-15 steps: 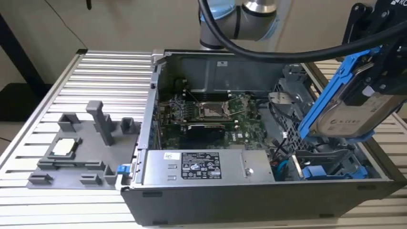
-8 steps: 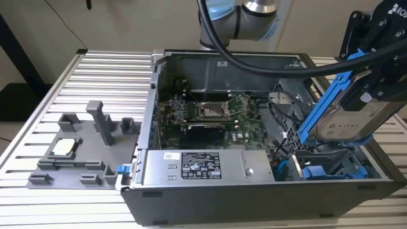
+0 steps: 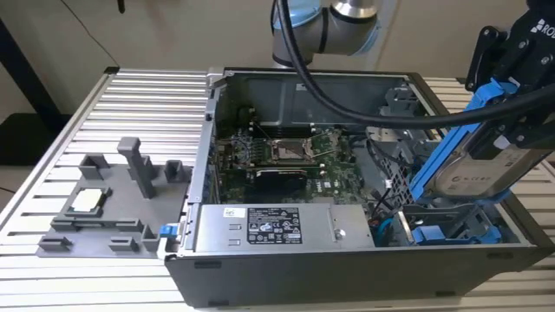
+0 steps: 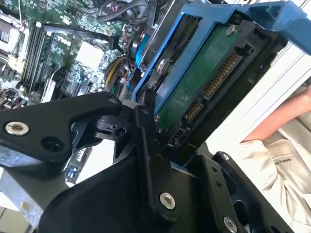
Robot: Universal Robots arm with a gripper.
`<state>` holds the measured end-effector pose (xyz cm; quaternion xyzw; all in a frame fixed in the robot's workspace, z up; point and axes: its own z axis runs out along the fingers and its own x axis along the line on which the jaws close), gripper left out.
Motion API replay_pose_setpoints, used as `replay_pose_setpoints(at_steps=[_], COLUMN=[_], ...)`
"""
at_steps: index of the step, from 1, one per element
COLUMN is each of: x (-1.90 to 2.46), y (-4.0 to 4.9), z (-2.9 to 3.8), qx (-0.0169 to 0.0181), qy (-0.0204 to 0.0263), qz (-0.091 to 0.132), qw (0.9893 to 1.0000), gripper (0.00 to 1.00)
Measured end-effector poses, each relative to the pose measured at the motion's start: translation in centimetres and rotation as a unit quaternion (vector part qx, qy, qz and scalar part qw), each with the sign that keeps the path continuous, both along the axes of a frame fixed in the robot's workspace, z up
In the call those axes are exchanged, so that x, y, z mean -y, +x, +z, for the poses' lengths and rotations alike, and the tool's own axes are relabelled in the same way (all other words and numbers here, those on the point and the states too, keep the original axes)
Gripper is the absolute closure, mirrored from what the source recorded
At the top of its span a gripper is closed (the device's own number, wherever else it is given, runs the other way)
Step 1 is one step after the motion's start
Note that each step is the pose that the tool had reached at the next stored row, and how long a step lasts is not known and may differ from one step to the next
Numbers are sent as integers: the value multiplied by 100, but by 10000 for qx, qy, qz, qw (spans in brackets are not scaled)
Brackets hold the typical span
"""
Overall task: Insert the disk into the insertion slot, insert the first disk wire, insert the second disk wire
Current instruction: 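Insert the disk into the insertion slot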
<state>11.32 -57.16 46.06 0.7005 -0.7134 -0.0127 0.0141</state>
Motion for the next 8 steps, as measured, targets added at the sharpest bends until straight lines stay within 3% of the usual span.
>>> replay_pose_setpoints(at_steps=[8], x=[14], y=[22], z=[-122], qx=[0], qy=[0], qz=[0], qw=[10000], gripper=[67])
